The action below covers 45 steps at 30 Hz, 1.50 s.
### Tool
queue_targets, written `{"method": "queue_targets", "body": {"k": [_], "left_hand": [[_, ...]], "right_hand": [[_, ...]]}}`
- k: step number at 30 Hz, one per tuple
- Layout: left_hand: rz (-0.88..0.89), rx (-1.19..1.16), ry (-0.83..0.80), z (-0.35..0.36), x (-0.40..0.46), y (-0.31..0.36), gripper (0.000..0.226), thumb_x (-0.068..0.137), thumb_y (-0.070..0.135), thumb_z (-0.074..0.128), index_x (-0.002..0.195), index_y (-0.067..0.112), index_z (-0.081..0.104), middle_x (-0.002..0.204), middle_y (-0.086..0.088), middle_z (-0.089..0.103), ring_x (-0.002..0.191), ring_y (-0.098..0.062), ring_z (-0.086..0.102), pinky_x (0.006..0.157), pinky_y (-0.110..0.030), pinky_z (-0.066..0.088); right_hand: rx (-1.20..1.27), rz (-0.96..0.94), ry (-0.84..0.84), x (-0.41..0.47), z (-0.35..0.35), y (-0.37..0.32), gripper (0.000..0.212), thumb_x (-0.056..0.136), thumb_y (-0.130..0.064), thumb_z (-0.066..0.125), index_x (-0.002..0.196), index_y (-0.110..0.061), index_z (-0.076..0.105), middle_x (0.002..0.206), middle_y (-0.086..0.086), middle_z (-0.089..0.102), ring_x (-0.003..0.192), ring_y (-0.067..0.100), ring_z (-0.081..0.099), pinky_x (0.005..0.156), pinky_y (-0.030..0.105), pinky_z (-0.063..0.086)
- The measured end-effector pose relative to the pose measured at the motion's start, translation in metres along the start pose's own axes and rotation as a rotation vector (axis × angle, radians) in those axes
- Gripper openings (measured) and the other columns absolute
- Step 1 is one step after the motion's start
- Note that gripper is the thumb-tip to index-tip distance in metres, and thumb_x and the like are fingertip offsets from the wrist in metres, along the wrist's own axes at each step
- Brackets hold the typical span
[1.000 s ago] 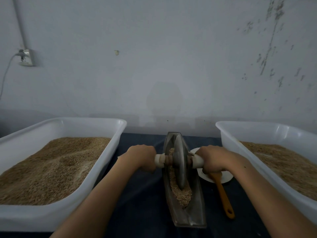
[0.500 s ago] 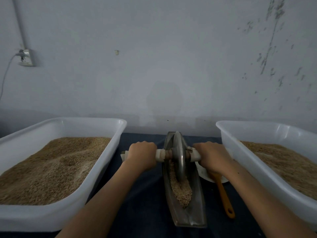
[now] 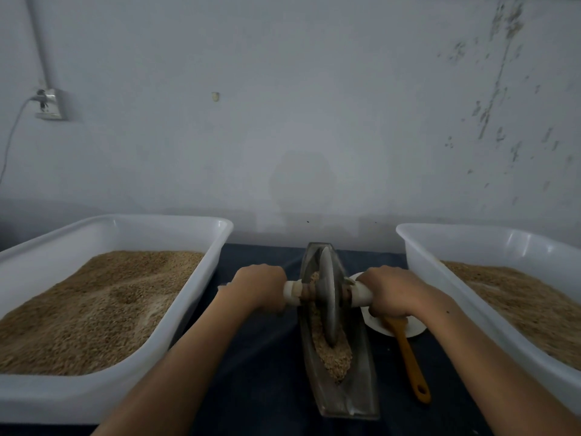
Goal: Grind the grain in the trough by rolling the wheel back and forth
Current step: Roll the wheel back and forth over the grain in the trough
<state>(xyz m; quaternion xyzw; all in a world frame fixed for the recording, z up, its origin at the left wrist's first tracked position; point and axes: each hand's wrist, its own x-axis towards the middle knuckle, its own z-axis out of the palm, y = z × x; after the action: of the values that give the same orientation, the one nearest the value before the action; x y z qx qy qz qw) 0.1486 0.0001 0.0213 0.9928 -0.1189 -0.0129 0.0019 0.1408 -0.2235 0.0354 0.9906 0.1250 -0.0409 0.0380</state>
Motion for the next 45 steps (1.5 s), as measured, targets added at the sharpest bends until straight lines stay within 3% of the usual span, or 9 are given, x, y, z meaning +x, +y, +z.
{"method": "queue_targets", "body": {"k": [5,8,15,21,26,31,35,40,45], "left_hand": [[-0.018,0.090,0.276,0.007,0.001,0.005,0.017,0.087,0.023,0.059,0.103,0.019,0.059,0.100,-0.001,0.064,0.089,-0.019,0.060,0.070,-0.029,0.041],[-0.023,0.087,0.296,0.009,0.002,0.005,0.018,0.087,0.025,0.058,0.104,0.019,0.059,0.100,-0.001,0.064,0.091,-0.019,0.061,0.070,-0.029,0.039],[0.011,-0.003,-0.017,-0.001,0.004,-0.002,0.023,0.081,0.026,0.067,0.101,0.018,0.057,0.088,0.002,0.058,0.081,-0.016,0.054,0.072,-0.029,0.043],[0.014,-0.102,-0.179,0.001,0.006,-0.008,0.015,0.080,0.019,0.069,0.077,0.020,0.055,0.077,0.001,0.064,0.070,-0.014,0.061,0.071,-0.028,0.049],[0.000,-0.013,0.060,0.005,0.005,-0.003,0.020,0.081,0.026,0.067,0.098,0.019,0.058,0.083,0.004,0.055,0.077,-0.015,0.054,0.070,-0.029,0.042],[-0.034,0.056,0.243,0.010,0.005,0.001,0.017,0.085,0.026,0.060,0.101,0.020,0.056,0.097,0.000,0.062,0.078,-0.015,0.051,0.069,-0.029,0.039],[-0.032,0.048,0.178,0.007,0.004,0.001,0.023,0.085,0.026,0.063,0.106,0.019,0.058,0.100,-0.001,0.063,0.086,-0.016,0.057,0.072,-0.029,0.041],[-0.029,-0.036,-0.115,-0.001,0.003,-0.003,0.033,0.080,0.024,0.071,0.110,0.013,0.060,0.101,-0.003,0.065,0.087,-0.017,0.060,0.078,-0.030,0.047],[-0.022,-0.024,-0.086,-0.002,0.002,-0.001,0.032,0.079,0.026,0.071,0.107,0.015,0.060,0.087,0.002,0.059,0.081,-0.016,0.057,0.074,-0.030,0.045]], "right_hand": [[-0.018,0.004,0.324,0.005,0.014,0.002,0.018,0.087,-0.015,0.053,0.085,-0.030,0.044,0.090,-0.004,0.060,0.085,0.018,0.059,0.067,0.029,0.037],[-0.003,0.001,0.339,0.006,0.016,0.002,0.017,0.087,-0.015,0.053,0.085,-0.030,0.045,0.088,-0.005,0.060,0.085,0.018,0.060,0.068,0.029,0.040],[-0.037,0.007,0.006,0.001,-0.002,0.001,0.030,0.082,-0.020,0.067,0.111,-0.023,0.059,0.101,0.000,0.064,0.085,0.015,0.058,0.071,0.029,0.045],[-0.102,-0.007,0.014,0.000,-0.006,-0.004,0.031,0.083,-0.020,0.065,0.113,-0.023,0.059,0.101,0.001,0.064,0.088,0.017,0.061,0.069,0.027,0.043],[-0.079,-0.021,0.212,0.002,0.005,-0.001,0.015,0.087,-0.017,0.058,0.092,-0.028,0.050,0.098,-0.002,0.064,0.083,0.016,0.057,0.068,0.027,0.039],[-0.026,-0.014,0.402,0.006,0.017,0.000,0.013,0.091,-0.018,0.053,0.099,-0.027,0.050,0.097,-0.003,0.064,0.088,0.018,0.060,0.070,0.028,0.038],[-0.035,-0.003,0.313,0.004,0.012,0.000,0.014,0.089,-0.017,0.056,0.097,-0.027,0.052,0.100,-0.002,0.064,0.090,0.017,0.059,0.074,0.029,0.043],[-0.037,0.001,0.000,0.001,-0.003,0.000,0.036,0.083,-0.020,0.067,0.118,-0.024,0.058,0.104,0.000,0.063,0.089,0.015,0.059,0.074,0.028,0.044],[-0.006,0.021,-0.019,0.002,-0.001,0.001,0.037,0.083,-0.021,0.068,0.119,-0.022,0.058,0.106,0.001,0.064,0.093,0.016,0.061,0.083,0.031,0.050]]}}
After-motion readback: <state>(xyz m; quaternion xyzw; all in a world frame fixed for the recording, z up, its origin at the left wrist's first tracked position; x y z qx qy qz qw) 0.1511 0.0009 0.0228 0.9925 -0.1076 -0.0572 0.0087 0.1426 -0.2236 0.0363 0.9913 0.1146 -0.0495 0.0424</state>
